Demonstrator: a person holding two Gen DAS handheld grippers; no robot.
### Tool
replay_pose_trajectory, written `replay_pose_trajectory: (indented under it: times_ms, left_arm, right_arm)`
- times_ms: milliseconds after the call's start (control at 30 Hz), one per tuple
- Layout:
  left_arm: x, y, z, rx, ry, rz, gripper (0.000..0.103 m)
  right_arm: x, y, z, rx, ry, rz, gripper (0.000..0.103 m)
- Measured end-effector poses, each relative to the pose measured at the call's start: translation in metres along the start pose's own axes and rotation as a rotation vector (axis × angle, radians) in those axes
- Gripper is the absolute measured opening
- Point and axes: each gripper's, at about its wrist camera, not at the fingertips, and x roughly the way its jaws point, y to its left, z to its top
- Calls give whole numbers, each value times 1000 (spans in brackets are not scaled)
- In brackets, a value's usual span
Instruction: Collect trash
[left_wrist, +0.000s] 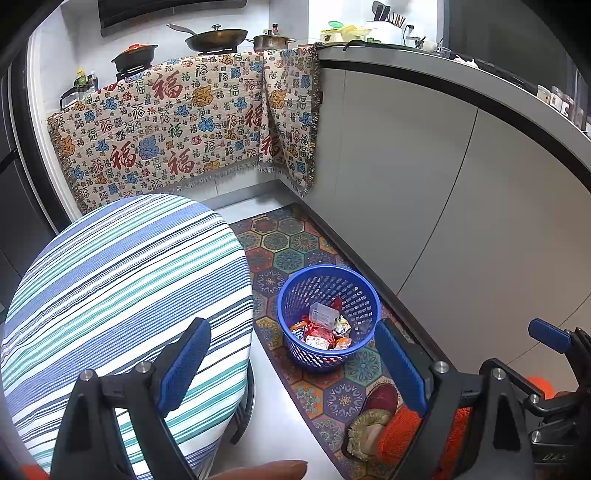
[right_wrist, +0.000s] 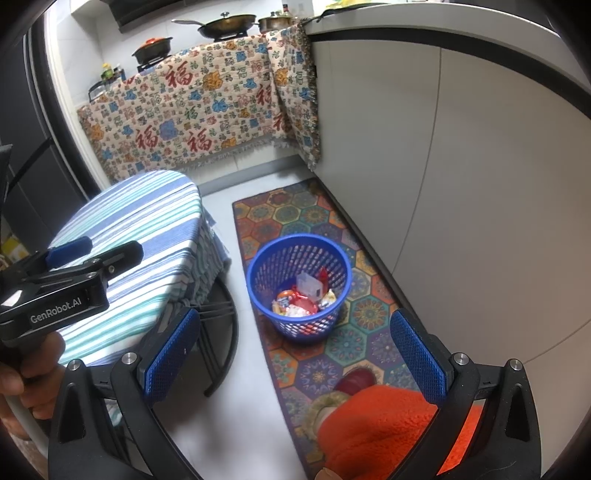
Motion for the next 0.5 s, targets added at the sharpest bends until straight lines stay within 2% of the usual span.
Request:
replay_pose_trajectory:
  times_ms: [500]
  left_arm:
    - [0, -2, 1, 9, 1, 3, 92]
  right_arm:
    - [1, -4, 2, 1, 3, 2, 103]
